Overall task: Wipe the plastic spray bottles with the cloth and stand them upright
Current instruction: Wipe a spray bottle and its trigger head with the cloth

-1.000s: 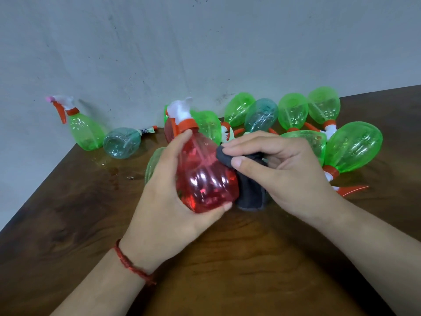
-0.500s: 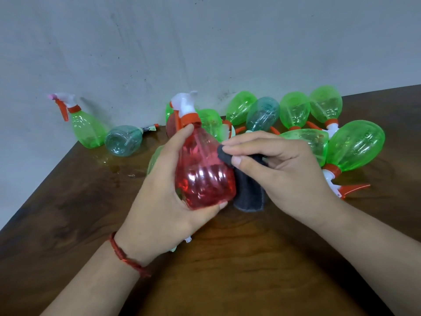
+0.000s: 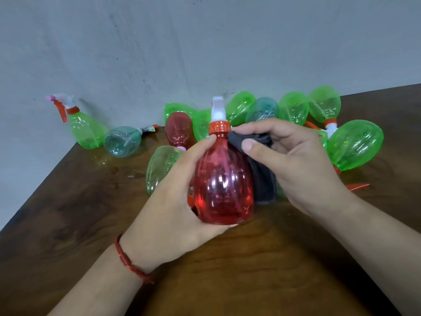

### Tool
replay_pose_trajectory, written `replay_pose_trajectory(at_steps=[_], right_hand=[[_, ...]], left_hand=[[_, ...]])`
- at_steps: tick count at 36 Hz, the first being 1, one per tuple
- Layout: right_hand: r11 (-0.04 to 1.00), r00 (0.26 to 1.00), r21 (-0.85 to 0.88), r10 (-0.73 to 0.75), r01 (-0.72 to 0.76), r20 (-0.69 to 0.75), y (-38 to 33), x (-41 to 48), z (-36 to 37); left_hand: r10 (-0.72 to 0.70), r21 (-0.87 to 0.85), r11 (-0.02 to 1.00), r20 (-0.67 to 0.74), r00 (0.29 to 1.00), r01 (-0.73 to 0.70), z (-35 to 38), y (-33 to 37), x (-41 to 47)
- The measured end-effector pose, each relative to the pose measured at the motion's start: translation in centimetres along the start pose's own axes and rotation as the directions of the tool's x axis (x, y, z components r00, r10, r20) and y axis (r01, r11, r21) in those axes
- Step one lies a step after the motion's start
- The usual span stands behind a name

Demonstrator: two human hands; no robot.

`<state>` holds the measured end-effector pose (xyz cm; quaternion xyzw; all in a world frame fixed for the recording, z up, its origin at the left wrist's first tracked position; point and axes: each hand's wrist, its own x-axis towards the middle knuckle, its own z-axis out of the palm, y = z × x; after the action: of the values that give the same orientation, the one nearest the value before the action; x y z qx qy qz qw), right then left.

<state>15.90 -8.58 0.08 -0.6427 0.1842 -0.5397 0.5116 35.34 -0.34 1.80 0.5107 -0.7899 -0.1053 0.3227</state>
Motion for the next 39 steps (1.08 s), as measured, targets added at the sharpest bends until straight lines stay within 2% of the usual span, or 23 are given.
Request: replay_pose_trajectory(at_steps=[1, 2, 4, 8, 16, 20, 23, 28, 31, 35, 39], right_hand=[[0.999, 1.000, -0.040, -0.023, 0.023, 0.008, 0.0, -0.1, 0.0], [0.996, 0.999, -0.077, -0.049, 0.050, 0.016, 0.1, -0.2, 0.1], [0.982, 0.994, -0.151, -0.107, 0.111, 0.037, 0.2, -0.4, 0.2], [0.928, 0.975, -0.301, -0.197, 0.219, 0.101, 0.6, -0.8, 0.4], [0.865, 0.945, -0.393, -0.236, 0.310, 0.226, 0.7, -1.3, 0.6], [0.862, 0.944, -0.403, -0.221, 0.307, 0.245, 0.8, -1.2, 0.6], [0.889, 0.956, -0.369, -0.205, 0.271, 0.211, 0.7, -1.1, 0.6], [0.952, 0.983, -0.249, -0.157, 0.177, 0.098, 0.3, -0.5, 0.4], [0.996, 0.997, -0.076, -0.052, 0.056, 0.058, 0.0, -0.2, 0.4], [0.969, 0.993, 0.216, 0.119, -0.120, 0.016, -0.6, 0.1, 0.4], [0.961, 0.990, 0.240, 0.143, -0.138, -0.002, -0.9, 0.2, 0.3]], left_hand=[[-0.005, 0.019, 1.000, 0.001, 1.000, 0.005, 0.1, 0.3, -0.3], [-0.008, -0.043, 0.999, -0.036, 0.999, 0.006, 0.4, 0.5, -0.9], [-0.074, -0.079, 0.995, -0.183, 0.980, 0.061, 1.5, -0.2, -2.1], [-0.115, -0.140, 0.987, -0.310, 0.944, 0.074, 1.5, -1.6, -3.0], [-0.224, -0.190, 0.969, -0.427, 0.876, 0.155, 1.2, -2.3, -2.8], [-0.257, -0.251, 0.954, -0.423, 0.869, 0.160, 1.5, -1.8, -2.7], [-0.263, -0.322, 0.936, -0.365, 0.893, 0.144, 1.7, -1.4, -2.7], [-0.143, -0.294, 0.954, -0.291, 0.946, 0.054, 1.3, -1.0, -2.8], [-0.063, -0.264, 0.965, -0.279, 0.958, -0.013, 1.5, -0.1, -3.0], [0.035, -0.223, 0.970, -0.249, 0.968, -0.093, 1.7, 0.2, -3.0], [0.033, -0.171, 0.983, -0.221, 0.975, -0.072, 1.6, -0.3, -2.8]])
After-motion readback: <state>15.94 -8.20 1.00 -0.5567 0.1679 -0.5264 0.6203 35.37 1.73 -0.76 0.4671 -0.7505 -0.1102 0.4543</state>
